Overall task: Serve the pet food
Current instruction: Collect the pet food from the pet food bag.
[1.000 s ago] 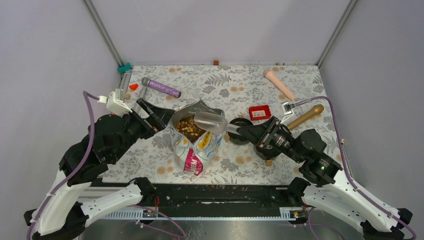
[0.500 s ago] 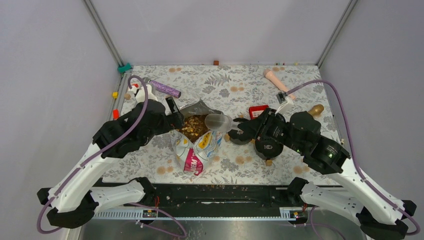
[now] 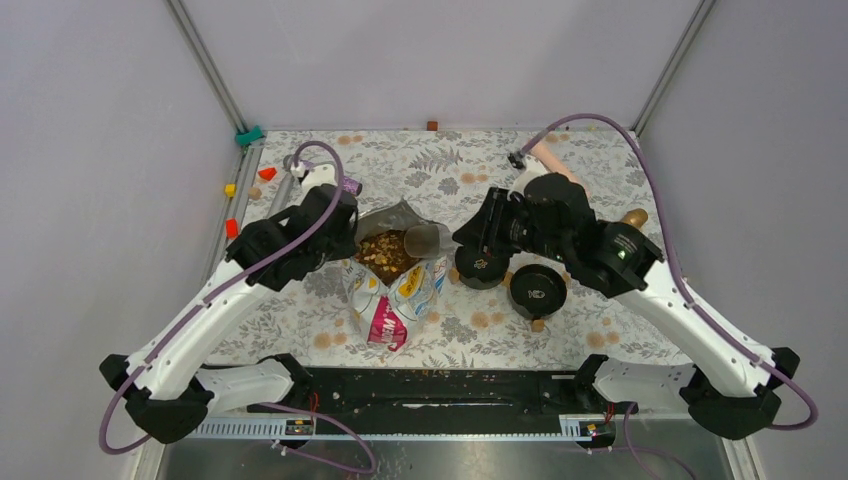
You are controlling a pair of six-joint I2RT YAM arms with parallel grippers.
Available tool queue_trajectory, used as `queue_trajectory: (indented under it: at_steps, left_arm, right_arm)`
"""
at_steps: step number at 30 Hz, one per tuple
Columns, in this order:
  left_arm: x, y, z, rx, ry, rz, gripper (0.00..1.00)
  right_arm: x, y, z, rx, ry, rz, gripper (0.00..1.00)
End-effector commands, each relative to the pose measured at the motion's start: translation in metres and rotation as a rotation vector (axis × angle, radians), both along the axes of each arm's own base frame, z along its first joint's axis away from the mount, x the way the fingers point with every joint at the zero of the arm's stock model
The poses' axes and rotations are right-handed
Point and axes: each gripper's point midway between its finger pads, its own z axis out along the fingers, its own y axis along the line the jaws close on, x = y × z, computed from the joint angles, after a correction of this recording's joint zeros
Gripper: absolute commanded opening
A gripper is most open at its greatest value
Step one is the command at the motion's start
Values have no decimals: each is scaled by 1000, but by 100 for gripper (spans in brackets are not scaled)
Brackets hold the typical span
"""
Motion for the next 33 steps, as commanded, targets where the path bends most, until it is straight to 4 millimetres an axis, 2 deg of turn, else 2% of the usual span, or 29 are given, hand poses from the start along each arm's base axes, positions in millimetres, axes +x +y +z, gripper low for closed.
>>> queue_trajectory:
  at_steps: [1, 2, 5, 8, 13, 17, 20, 24, 27, 30, 33]
  left_arm:
    - [11, -19, 4, -18, -28, -92, 3]
    - [12, -24, 5, -25, -34, -116, 0]
    - [12, -35, 9, -62, -52, -170, 0]
    - [11, -40, 16, -95, -81, -203, 0]
    - [10, -46, 30, -148, -134, -231, 0]
    - [11, -43, 26, -154, -184, -233, 0]
    - [12, -41, 20, -165, -233, -238, 0]
    - [11, -32, 24, -165, -285, -227, 0]
    - [9, -27, 28, -158, -306, -223, 0]
    - [9, -23, 27, -154, -311, -205, 0]
    - [8, -27, 23, -172, -293, -212, 0]
  right_arm:
    - [9, 1, 4, -114, -10, 7, 0]
    - [12, 1, -3, -155, 6, 3, 0]
    - [19, -2, -27, -317, 46, -6, 0]
    - [34, -4, -41, -455, 22, -60, 0]
    - [49, 10, -54, -545, -7, -92, 0]
    - [50, 28, -81, -582, 34, -70, 0]
    - [42, 50, -102, -521, 104, -21, 0]
    - [33, 73, -115, -374, 169, 0, 0]
    - [25, 94, -110, -219, 199, 34, 0]
    - [16, 113, -92, -20, 213, 68, 0]
    - [12, 117, -70, 154, 217, 52, 0]
